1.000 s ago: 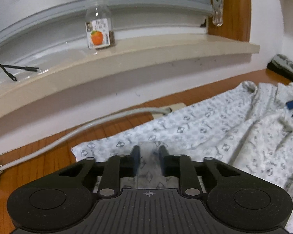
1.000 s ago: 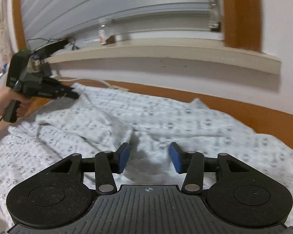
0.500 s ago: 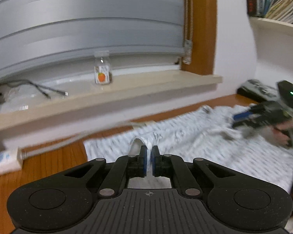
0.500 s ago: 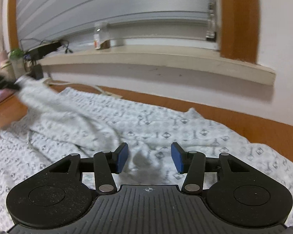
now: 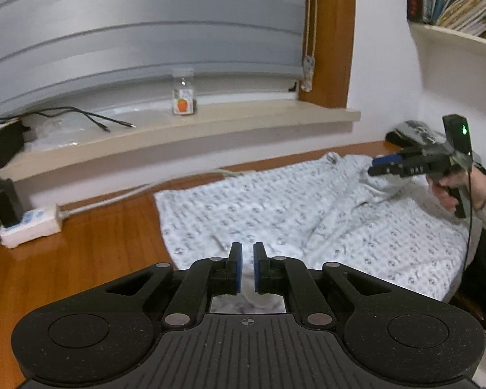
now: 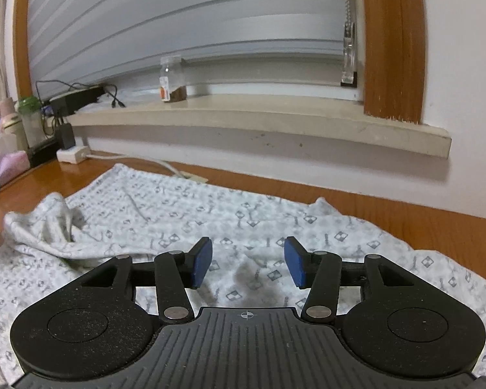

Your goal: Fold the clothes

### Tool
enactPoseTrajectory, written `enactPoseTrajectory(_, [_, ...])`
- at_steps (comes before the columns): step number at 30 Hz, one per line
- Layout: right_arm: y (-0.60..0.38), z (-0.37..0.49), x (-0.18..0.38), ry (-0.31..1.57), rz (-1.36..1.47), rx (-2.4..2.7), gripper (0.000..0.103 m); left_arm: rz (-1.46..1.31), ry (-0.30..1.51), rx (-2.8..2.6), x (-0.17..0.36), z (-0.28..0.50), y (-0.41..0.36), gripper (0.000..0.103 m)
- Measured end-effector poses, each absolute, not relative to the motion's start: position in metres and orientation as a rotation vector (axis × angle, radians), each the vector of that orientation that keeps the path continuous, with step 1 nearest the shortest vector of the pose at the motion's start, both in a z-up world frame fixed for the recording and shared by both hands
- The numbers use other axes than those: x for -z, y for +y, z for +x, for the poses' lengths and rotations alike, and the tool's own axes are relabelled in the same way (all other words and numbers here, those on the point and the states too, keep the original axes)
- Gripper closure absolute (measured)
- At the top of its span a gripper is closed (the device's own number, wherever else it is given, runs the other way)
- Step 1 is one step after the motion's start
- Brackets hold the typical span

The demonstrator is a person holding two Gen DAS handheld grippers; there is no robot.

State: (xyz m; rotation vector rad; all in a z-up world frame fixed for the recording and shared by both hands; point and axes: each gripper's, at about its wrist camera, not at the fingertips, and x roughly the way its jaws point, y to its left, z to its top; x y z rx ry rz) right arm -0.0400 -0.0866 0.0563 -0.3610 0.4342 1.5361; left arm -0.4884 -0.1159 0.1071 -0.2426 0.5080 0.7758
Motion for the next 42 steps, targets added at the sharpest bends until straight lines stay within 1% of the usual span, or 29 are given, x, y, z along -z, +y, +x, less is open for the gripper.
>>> enactPoseTrajectory(1, [-0.087, -0.041, -0.055, 0.429, -0.377, -1.531, 0.053, -0.245, 0.500, -0.783, -0.108, -0.491, -0.115, 0.083])
enactPoseTrajectory(5, [-0.086, -0.037, -0.047, 0.423, -0.425, -1.495, 0.053, -0.278, 0.481, -0.799, -0.104, -0.493, -0.103, 0.081])
enactPoseTrajectory(6, [-0.086, -0.034, -0.045, 0.429, -0.426, -1.485, 0.053, -0.288, 0.482, -0.797, -0.100, -0.491, -0.098, 0.077])
enactPoseTrajectory(7, [-0.086, -0.030, -0.042, 0.435, -0.426, -1.475, 0.053, -0.293, 0.485, -0.799, -0.097, -0.488, -0.093, 0.066])
enactPoseTrajectory(8, [-0.086, -0.026, -0.040, 0.439, -0.430, -1.459, 0.053, -0.296, 0.489, -0.803, -0.093, -0.484, -0.088, 0.060])
enactPoseTrajectory(10, [-0.088, -0.021, -0.035, 0.429, -0.454, -1.428, 0.053, -0.310, 0.497, -0.810, -0.084, -0.475, -0.074, 0.056])
enactPoseTrajectory(13, [-0.091, -0.017, -0.030, 0.412, -0.490, -1.392, 0.053, -0.360, 0.499, -0.808, -0.071, -0.463, -0.050, 0.044])
enactPoseTrajectory(14, [-0.093, -0.015, -0.028, 0.413, -0.495, -1.386, 0.053, -0.382, 0.501, -0.802, -0.067, -0.460, -0.042, 0.043])
enactPoseTrajectory(16, [-0.094, -0.011, -0.025, 0.425, -0.493, -1.379, 0.053, -0.419, 0.508, -0.791, -0.059, -0.454, -0.028, 0.044])
enactPoseTrajectory(18, [-0.096, -0.007, -0.024, 0.438, -0.481, -1.377, 0.052, -0.425, 0.547, -0.773, -0.052, -0.448, -0.021, 0.051])
enactPoseTrajectory(19, [-0.097, -0.004, -0.024, 0.444, -0.471, -1.378, 0.052, -0.427, 0.568, -0.764, -0.048, -0.444, -0.017, 0.057])
enactPoseTrajectory(20, [-0.097, -0.004, -0.024, 0.443, -0.472, -1.378, 0.052, -0.421, 0.581, -0.755, -0.045, -0.442, -0.017, 0.072])
enactPoseTrajectory(21, [-0.097, -0.003, -0.024, 0.442, -0.474, -1.378, 0.052, -0.414, 0.593, -0.745, -0.044, -0.439, -0.017, 0.083])
enactPoseTrajectory(22, [-0.097, -0.003, -0.024, 0.441, -0.475, -1.376, 0.052, -0.394, 0.600, -0.736, -0.044, -0.437, -0.019, 0.101])
enactPoseTrajectory(24, [-0.097, -0.003, -0.024, 0.441, -0.477, -1.373, 0.052, -0.353, 0.589, -0.735, -0.053, -0.435, -0.024, 0.101])
enactPoseTrajectory(32, [-0.097, -0.001, -0.023, 0.448, -0.462, -1.359, 0.052, -0.222, 0.386, -0.830, -0.126, -0.444, -0.029, 0.101])
enactPoseTrajectory(35, [-0.098, -0.001, -0.023, 0.440, -0.460, -1.354, 0.052, -0.233, 0.339, -0.853, -0.141, -0.449, -0.021, 0.101])
enactPoseTrajectory(36, [-0.098, -0.001, -0.023, 0.438, -0.459, -1.352, 0.051, -0.237, 0.370, -0.872, -0.134, -0.447, -0.017, 0.101])
enactPoseTrajectory(37, [-0.098, -0.001, -0.023, 0.435, -0.458, -1.350, 0.051, -0.242, 0.414, -0.894, -0.124, -0.445, -0.012, 0.096])
enactPoseTrajectory(38, [-0.098, -0.001, -0.023, 0.439, -0.457, -1.351, 0.051, -0.246, 0.457, -0.916, -0.114, -0.442, -0.007, 0.083])
enactPoseTrajectory(39, [-0.097, 0.000, -0.023, 0.443, -0.457, -1.352, 0.050, -0.251, 0.501, -0.938, -0.103, -0.440, -0.002, 0.075])
enactPoseTrajectory(40, [-0.097, 0.000, -0.023, 0.444, -0.455, -1.352, 0.047, -0.255, 0.545, -0.959, -0.093, -0.437, 0.003, 0.069])
enactPoseTrajectory(41, [-0.098, 0.000, -0.023, 0.444, -0.453, -1.352, 0.044, -0.253, 0.572, -0.976, -0.084, -0.437, 0.004, 0.069])
enactPoseTrajectory(42, [-0.098, 0.001, -0.024, 0.444, -0.450, -1.354, 0.044, -0.266, 0.584, -0.982, -0.075, -0.438, 0.005, 0.069])
